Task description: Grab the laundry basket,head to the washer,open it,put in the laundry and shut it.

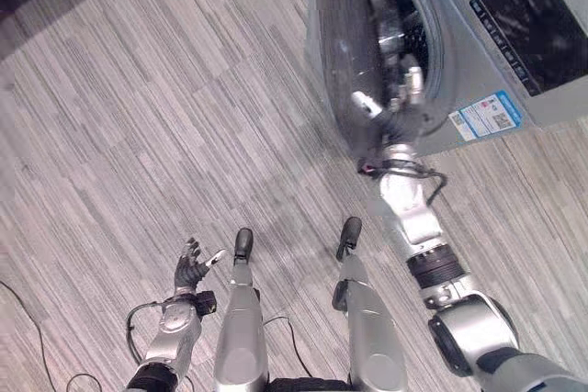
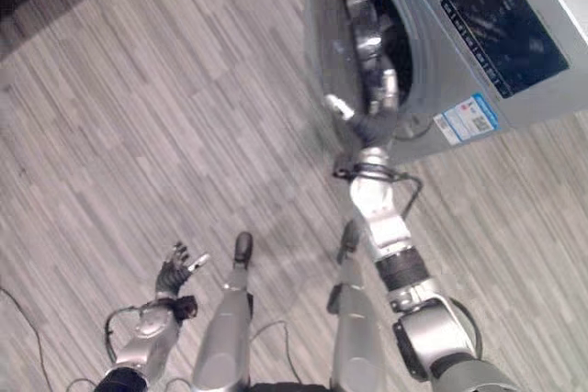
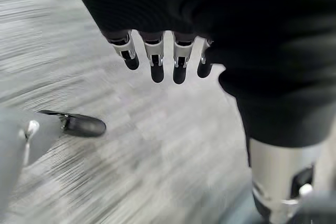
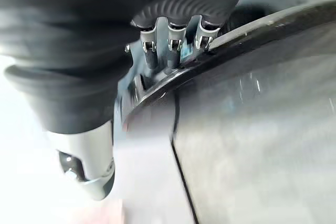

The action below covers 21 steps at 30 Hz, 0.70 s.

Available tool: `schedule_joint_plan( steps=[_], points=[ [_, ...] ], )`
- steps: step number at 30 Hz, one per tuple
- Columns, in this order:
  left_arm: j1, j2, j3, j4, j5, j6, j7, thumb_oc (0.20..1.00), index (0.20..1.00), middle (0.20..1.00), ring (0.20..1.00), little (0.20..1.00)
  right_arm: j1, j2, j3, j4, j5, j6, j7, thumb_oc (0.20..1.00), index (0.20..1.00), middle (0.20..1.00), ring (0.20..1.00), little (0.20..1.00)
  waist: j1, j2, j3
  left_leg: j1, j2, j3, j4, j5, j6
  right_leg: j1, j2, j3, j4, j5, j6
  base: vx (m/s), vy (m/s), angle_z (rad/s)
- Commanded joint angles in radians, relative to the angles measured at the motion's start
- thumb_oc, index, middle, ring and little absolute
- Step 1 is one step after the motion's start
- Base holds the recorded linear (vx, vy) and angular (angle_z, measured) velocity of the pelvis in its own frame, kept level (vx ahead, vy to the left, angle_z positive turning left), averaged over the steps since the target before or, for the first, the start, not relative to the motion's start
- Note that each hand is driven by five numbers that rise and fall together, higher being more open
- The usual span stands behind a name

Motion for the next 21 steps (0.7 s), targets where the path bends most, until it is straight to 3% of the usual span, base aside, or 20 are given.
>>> schedule_joint_plan(
  steps=[1,4,6,9,12,14,16,17,18,19,21],
  points=[
    [0.018,0.144,-0.070,-0.086,0.176,0.019,-0.037,1.000,1.000,1.000,1.000,1.000,-0.096,0.163,0.163,0.112,0.072,0.049,0.192,1.000,1.000,1.000,1.000,1.000,0.093,-0.050,-0.007,0.091,-0.050,0.031,0.028,-0.133,0.083,0.034,-0.116,0.043,0.065,-0.150,0.066,-0.02,0.002,0.11],
    [-0.043,0.238,-0.130,-0.191,0.373,0.044,-0.064,1.000,1.000,1.000,1.000,1.000,-0.065,0.154,0.191,0.123,0.074,0.057,0.211,1.000,1.000,1.000,1.000,1.000,0.085,-0.059,-0.008,0.105,-0.040,0.039,0.034,-0.141,0.079,0.043,-0.111,0.044,0.070,-0.154,0.069,-0.02,-0.002,0.13],
    [-0.064,0.262,-0.134,-0.222,0.411,0.045,-0.062,1.000,1.000,1.000,1.000,1.000,-0.062,0.147,0.195,0.125,0.067,0.060,0.212,1.000,1.000,1.000,1.000,1.000,0.081,-0.063,-0.010,0.110,-0.037,0.042,0.035,-0.143,0.077,0.045,-0.110,0.045,0.071,-0.156,0.070,-0.02,-0.007,0.21],
    [-0.181,0.348,-0.155,-0.304,0.499,0.031,-0.054,1.000,1.000,1.000,1.000,1.000,0.000,0.041,0.194,0.092,0.031,0.070,0.235,1.000,1.000,1.000,1.000,1.000,0.043,-0.092,-0.018,0.143,-0.022,0.067,0.033,-0.151,0.070,0.048,-0.099,0.062,0.088,-0.167,0.073,-0.01,-0.014,0.20],
    [-0.211,0.367,-0.159,-0.298,0.513,0.032,-0.049,1.000,1.000,1.000,1.000,1.000,0.061,-0.022,0.178,0.036,0.033,0.064,0.258,1.000,1.000,1.000,1.000,1.000,0.018,-0.109,-0.032,0.168,-0.013,0.082,0.024,-0.150,0.069,0.035,-0.095,0.075,0.133,-0.184,0.071,0.02,-0.023,0.02],
    [-0.247,0.368,-0.142,-0.255,0.553,0.049,-0.024,1.000,1.000,1.000,1.000,1.000,0.172,-0.136,0.151,-0.100,0.034,0.039,0.305,1.000,1.000,1.000,1.000,1.000,-0.030,-0.123,-0.046,0.208,0.024,0.105,0.035,-0.169,0.060,0.028,-0.072,0.109,0.208,-0.239,0.065,0.07,-0.080,-0.03],
    [-0.250,0.360,-0.131,-0.241,0.571,0.057,-0.020,1.000,1.000,1.000,1.000,1.000,0.207,-0.165,0.141,-0.131,0.037,0.032,0.324,1.000,1.000,1.000,1.000,1.000,-0.044,-0.130,-0.055,0.216,0.035,0.114,0.044,-0.172,0.056,0.029,-0.062,0.116,0.221,-0.253,0.058,0.08,-0.102,-0.08],
    [-0.252,0.352,-0.109,-0.223,0.583,0.068,-0.016,1.000,1.000,1.000,1.000,1.000,0.258,-0.205,0.118,-0.172,0.047,0.028,0.352,1.000,1.000,1.000,1.000,1.000,-0.066,-0.140,-0.067,0.222,0.055,0.125,0.085,-0.179,0.044,0.050,-0.045,0.123,0.223,-0.276,0.048,0.11,-0.213,-0.14],
    [-0.258,0.348,-0.089,-0.200,0.577,0.072,-0.019,1.000,1.000,1.000,1.000,1.000,0.311,-0.239,0.092,-0.211,0.060,0.024,0.371,1.000,1.000,1.000,1.000,1.000,-0.077,-0.150,-0.072,0.202,0.073,0.130,0.185,-0.143,0.031,0.077,-0.022,0.130,0.218,-0.293,0.029,0.08,-0.253,-0.13],
    [-0.269,0.354,-0.075,-0.193,0.571,0.081,-0.023,1.000,1.000,1.000,1.000,1.000,0.338,-0.273,0.075,-0.236,0.058,0.027,0.376,1.000,1.000,1.000,1.000,1.000,-0.078,-0.161,-0.062,0.149,0.071,0.109,0.325,-0.091,0.031,0.104,-0.007,0.129,0.214,-0.298,0.009,0.05,-0.243,-0.12],
    [-0.295,0.370,-0.049,-0.171,0.587,0.095,-0.019,1.000,1.000,1.000,1.000,1.000,0.394,-0.319,0.054,-0.278,0.065,0.018,0.410,1.000,1.000,1.000,1.000,1.000,-0.075,-0.186,-0.046,0.072,0.048,0.055,0.567,-0.041,0.051,0.164,0.036,0.145,0.204,-0.313,-0.031,0.06,-0.198,-0.03]
  ],
)
